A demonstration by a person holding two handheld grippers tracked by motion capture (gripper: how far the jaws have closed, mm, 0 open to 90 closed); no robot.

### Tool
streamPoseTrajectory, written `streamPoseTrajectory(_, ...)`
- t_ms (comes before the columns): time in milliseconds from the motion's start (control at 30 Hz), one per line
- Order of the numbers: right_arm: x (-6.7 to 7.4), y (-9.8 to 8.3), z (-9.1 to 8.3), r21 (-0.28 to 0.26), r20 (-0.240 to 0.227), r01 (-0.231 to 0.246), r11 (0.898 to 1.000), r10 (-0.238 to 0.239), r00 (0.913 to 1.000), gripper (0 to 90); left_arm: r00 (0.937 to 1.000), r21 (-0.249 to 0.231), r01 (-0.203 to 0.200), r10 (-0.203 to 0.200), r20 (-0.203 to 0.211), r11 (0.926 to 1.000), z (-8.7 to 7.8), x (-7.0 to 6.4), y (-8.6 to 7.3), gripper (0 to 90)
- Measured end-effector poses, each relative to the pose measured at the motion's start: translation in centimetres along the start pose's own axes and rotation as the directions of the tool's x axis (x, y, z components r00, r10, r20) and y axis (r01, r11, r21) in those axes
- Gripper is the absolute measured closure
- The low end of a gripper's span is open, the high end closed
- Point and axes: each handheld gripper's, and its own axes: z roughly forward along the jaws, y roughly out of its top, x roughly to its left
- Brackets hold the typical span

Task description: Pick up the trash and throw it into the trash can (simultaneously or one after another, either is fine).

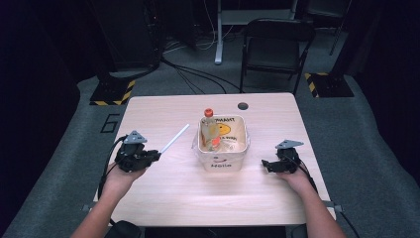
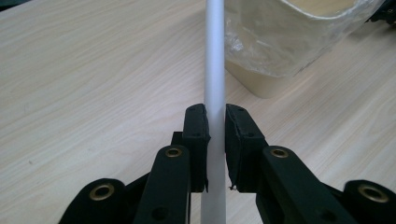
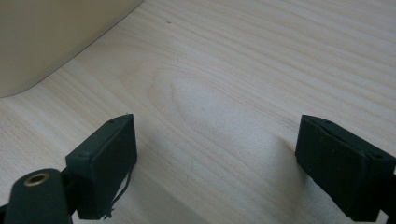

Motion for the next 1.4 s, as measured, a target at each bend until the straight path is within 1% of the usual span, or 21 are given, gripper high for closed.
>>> streamPoseTrajectory(33,0.0,0.0,0.0,0.000,0.000,0.000,1.000,0.000,1.0000,11.9,1.0000,0.004,-0.008,0.008,0.000,1.0000,-0.2,0.0,0.2,79.0)
streamPoseTrajectory(133,0.0,0.0,0.0,0.000,0.000,0.000,1.000,0.000,1.0000,11.9,1.0000,-0.005,-0.009,0.009,-0.004,0.9999,-0.4,-0.2,0.6,79.0)
streamPoseTrajectory(167,0.0,0.0,0.0,0.000,0.000,0.000,1.000,0.000,1.0000,11.9,0.9998,-0.002,-0.017,0.017,-0.006,0.9999,-0.5,-0.1,0.8,79.0)
streamPoseTrajectory(300,0.0,0.0,0.0,0.000,0.000,0.000,1.000,0.000,1.0000,11.9,0.9995,-0.010,-0.027,0.027,-0.019,0.9996,-0.7,0.0,1.4,79.0)
streamPoseTrajectory(400,0.0,0.0,0.0,0.000,0.000,0.000,1.000,0.000,1.0000,11.9,0.9992,-0.007,-0.032,0.032,-0.023,0.9995,-0.8,0.1,1.9,79.1)
streamPoseTrajectory(433,0.0,0.0,0.0,0.000,0.000,0.000,1.000,0.000,1.0000,11.9,0.9993,-0.009,-0.029,0.029,-0.023,0.9995,-0.8,0.1,2.1,79.1)
streamPoseTrajectory(500,0.0,0.0,0.0,0.000,0.000,0.000,1.000,0.000,1.0000,11.9,0.9989,-0.006,-0.037,0.037,-0.027,0.9993,-0.9,0.2,2.5,79.1)
streamPoseTrajectory(700,0.0,0.0,0.0,0.000,0.000,0.000,1.000,0.000,1.0000,11.9,0.9988,-0.016,-0.043,0.043,-0.024,0.9989,-1.2,0.1,3.6,79.1)
streamPoseTrajectory(800,0.0,0.0,0.0,0.000,0.000,0.000,1.000,0.000,1.0000,11.9,0.9988,-0.013,-0.045,0.045,-0.019,0.9989,-1.2,0.0,4.1,79.1)
streamPoseTrajectory(867,0.0,0.0,0.0,0.000,0.000,0.000,1.000,0.000,1.0000,11.9,0.9990,-0.008,-0.044,0.044,-0.012,0.9990,-1.3,0.0,4.4,79.1)
streamPoseTrajectory(900,0.0,0.0,0.0,0.000,0.000,0.000,1.000,0.000,1.0000,11.9,0.9993,-0.019,-0.035,0.035,-0.009,0.9992,-1.2,0.0,4.5,79.1)
streamPoseTrajectory(1033,0.0,0.0,0.0,0.000,0.000,0.000,1.000,0.000,1.0000,11.9,0.9994,-0.019,-0.034,0.034,0.001,0.9992,-1.2,0.0,5.0,79.1)
streamPoseTrajectory(1100,0.0,0.0,0.0,0.000,0.000,-0.001,1.000,0.001,1.0000,11.9,0.9993,-0.012,-0.038,0.038,0.004,0.9992,-1.2,-0.1,5.2,79.1)
streamPoseTrajectory(1267,0.0,0.0,0.0,0.000,0.000,-0.001,1.000,0.001,1.0000,11.9,0.9987,-0.014,-0.050,0.050,0.008,0.9987,-1.3,-0.4,5.8,79.1)
streamPoseTrajectory(1300,0.0,0.0,0.0,0.000,0.000,-0.001,1.000,0.001,1.0000,11.9,0.9983,-0.010,-0.057,0.057,0.010,0.9983,-1.4,-0.4,6.0,79.0)
streamPoseTrajectory(1333,0.0,0.0,0.0,0.000,0.000,-0.001,1.000,0.001,1.0000,11.9,0.9985,-0.016,-0.054,0.054,0.009,0.9984,-1.3,-0.5,6.1,79.0)
streamPoseTrajectory(1400,0.0,0.0,0.0,0.000,0.000,-0.001,1.000,0.001,1.0000,11.9,0.9981,-0.011,-0.060,0.060,0.012,0.9981,-1.4,-0.6,6.4,79.1)
